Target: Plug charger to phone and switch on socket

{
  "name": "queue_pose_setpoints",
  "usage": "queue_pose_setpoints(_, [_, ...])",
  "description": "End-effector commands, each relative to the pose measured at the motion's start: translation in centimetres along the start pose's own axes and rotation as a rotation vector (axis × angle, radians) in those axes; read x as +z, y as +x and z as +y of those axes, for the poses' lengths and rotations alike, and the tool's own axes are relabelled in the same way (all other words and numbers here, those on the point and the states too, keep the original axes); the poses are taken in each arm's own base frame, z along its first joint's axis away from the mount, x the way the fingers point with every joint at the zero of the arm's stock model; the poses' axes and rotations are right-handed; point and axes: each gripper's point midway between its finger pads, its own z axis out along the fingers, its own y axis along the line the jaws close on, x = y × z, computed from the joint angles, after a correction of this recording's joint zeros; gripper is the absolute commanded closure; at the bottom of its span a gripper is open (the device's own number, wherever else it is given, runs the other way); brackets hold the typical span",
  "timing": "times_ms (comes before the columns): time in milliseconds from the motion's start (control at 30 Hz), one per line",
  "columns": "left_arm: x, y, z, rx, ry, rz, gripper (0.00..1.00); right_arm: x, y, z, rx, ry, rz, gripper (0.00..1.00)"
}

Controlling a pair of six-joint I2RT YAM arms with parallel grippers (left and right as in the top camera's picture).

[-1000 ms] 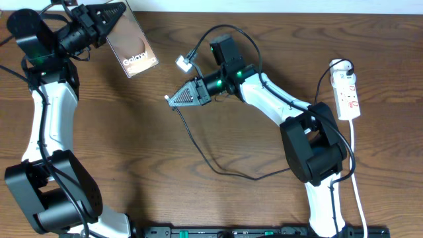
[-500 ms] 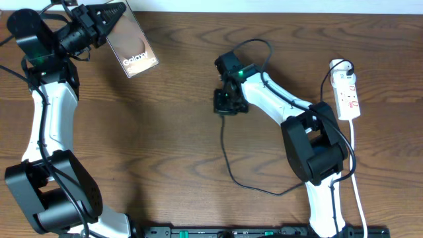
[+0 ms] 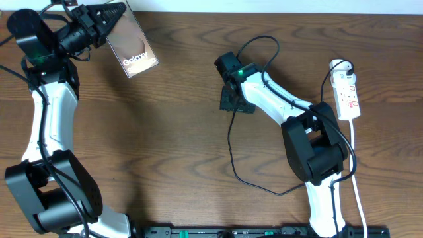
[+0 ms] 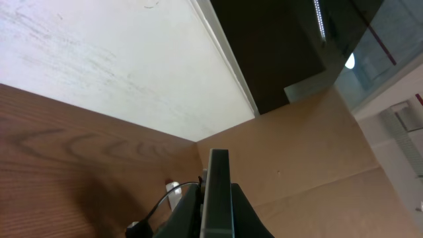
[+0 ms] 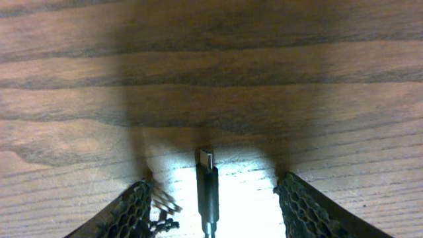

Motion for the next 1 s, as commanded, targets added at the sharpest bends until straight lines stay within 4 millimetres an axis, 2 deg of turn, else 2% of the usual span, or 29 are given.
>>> queue_pose_setpoints(0, [-0.2,-0.4,-2.0,0.064,0.023,-0.001,0.92,-0.5,0.4,0.7,0.010,-0.030,0.023,0.41])
queue_pose_setpoints(233, [-0.2,-0.3,-2.1,0.065,0.024,0.003,0.93,-0.4,2.1,1.3,0.041,-0.011,0.048,0.43])
queue_pose_setpoints(367, [-0.2,-0.2,-2.1,0.064,0.026,0.007,0.92,-0.3,2.3,1.8,0.029,-0.018,0.039,0.44])
queue_pose_setpoints(433, [-0.2,-0.2,-2.1,0.064,0.026,0.007,0.93,-0.3,2.2,1.9,0.030,-0.020,0.036,0.58])
queue_pose_setpoints(567, [-0.2,-0.2,-2.1,0.065,0.026,0.007,0.92,-0.3,2.0,1.6,0.031,-0.009,0.025,0.68])
queue_pose_setpoints(633, [-0.2,-0.2,-2.1,0.065,0.026,0.007,0.92,-0.3,1.9,1.5,0.033,-0.005,0.021,0.79])
queue_pose_setpoints(700, [-0.2,-0.2,-2.1,0.066,0.026,0.007,0.92,-0.3,1.9,1.5,0.035,-0.004,0.021,0.84])
queue_pose_setpoints(800, [-0.2,-0.2,-2.1,0.066,0.026,0.007,0.92,-0.3,1.8,1.5,0.035,-0.002,0.016,0.83])
queue_pose_setpoints(967, [-0.2,-0.2,-2.1,0.066,0.026,0.007,0.93,-0.3,1.5,1.3,0.035,0.011,-0.002,0.75])
